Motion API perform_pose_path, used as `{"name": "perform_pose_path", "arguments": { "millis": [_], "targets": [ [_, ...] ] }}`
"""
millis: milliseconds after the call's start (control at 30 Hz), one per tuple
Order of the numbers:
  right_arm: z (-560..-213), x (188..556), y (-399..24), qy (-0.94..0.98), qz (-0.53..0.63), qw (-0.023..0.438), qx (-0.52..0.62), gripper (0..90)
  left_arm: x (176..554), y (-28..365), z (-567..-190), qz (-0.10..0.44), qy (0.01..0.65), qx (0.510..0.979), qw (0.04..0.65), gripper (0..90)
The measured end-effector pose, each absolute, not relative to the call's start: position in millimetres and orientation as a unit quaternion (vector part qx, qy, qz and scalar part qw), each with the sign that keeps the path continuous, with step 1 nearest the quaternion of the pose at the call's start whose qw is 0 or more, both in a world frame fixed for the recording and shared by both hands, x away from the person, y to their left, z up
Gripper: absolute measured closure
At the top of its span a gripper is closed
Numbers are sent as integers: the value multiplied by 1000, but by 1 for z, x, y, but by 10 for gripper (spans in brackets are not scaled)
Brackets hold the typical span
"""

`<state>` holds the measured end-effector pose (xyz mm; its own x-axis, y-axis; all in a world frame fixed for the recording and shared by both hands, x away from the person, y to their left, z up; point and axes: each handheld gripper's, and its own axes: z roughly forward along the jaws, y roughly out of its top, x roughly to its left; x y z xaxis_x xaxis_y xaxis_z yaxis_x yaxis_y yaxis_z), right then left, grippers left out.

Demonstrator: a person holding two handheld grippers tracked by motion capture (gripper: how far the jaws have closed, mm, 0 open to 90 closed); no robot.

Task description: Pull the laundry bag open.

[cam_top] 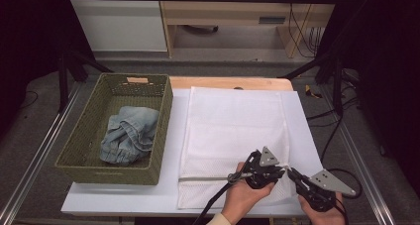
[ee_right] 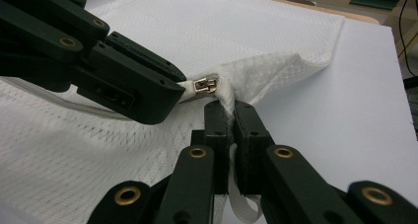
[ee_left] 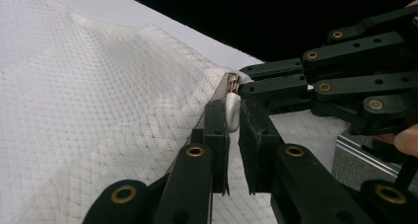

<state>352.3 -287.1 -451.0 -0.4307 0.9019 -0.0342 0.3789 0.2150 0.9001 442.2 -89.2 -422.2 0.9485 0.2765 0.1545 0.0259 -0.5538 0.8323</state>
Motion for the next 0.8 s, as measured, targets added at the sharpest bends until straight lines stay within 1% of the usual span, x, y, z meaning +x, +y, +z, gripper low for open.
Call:
{"name": "perform_pose_path", "arguments": {
  "millis": [300,800],
  "targets": [
    [-451,352,-286,725,438,295,442,858,439,-93,-424,136,80,872,464,811],
    [-451,352,-285,729,427,302,441,858,441,-94,-428,149,83,872,458,848]
  ]
}}
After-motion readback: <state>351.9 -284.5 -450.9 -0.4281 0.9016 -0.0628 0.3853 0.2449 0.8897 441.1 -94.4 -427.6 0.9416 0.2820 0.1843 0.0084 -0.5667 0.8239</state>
